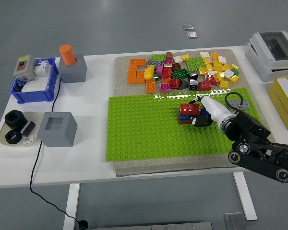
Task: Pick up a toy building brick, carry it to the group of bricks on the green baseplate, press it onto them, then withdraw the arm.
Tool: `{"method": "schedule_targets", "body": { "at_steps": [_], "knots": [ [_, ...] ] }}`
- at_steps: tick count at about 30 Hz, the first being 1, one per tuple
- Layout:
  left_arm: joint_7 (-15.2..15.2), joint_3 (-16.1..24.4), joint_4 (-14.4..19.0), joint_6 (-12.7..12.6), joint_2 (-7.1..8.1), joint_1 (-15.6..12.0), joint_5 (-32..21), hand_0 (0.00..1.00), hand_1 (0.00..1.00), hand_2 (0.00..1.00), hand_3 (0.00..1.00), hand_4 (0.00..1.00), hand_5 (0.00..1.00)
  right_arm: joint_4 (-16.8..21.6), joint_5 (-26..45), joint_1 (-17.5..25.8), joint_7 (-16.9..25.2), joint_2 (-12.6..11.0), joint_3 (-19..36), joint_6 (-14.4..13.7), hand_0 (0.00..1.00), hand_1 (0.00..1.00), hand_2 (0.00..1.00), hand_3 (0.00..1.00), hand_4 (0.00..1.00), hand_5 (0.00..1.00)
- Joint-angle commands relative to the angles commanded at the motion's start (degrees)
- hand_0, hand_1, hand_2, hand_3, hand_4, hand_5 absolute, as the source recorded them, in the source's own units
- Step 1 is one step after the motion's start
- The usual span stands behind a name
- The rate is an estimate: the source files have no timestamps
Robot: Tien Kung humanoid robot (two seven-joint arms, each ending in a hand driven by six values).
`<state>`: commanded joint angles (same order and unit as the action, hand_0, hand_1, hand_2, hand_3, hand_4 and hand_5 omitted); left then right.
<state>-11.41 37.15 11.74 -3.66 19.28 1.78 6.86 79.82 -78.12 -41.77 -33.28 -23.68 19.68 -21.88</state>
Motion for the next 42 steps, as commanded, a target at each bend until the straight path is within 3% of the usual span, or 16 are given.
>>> {"method": "schedule_targets", "body": {
  "at_steps": [19,42],
  "knots": [
    [0.04,-0.14,0.01,0.05,-0.09,-0.01,-0.09,0.821,0.862,0.795,0.661,0.816,0.56,1.31,-0.07,-0.56,1.26,-0.5,-1.64,-0.5,0.998,0.989,0.998,0.753,0.559,0.1],
    [-0.15,-0.15,0.0,0.39,-0.21,-0.19,0.11,0.822,0.862,0.795,0.661,0.817,0.556,2.71,0.43,0.13,2.24,-1.42,0.24,-0.62,0.998,0.988,0.996,0.755,0.558,0.093]
  ]
}}
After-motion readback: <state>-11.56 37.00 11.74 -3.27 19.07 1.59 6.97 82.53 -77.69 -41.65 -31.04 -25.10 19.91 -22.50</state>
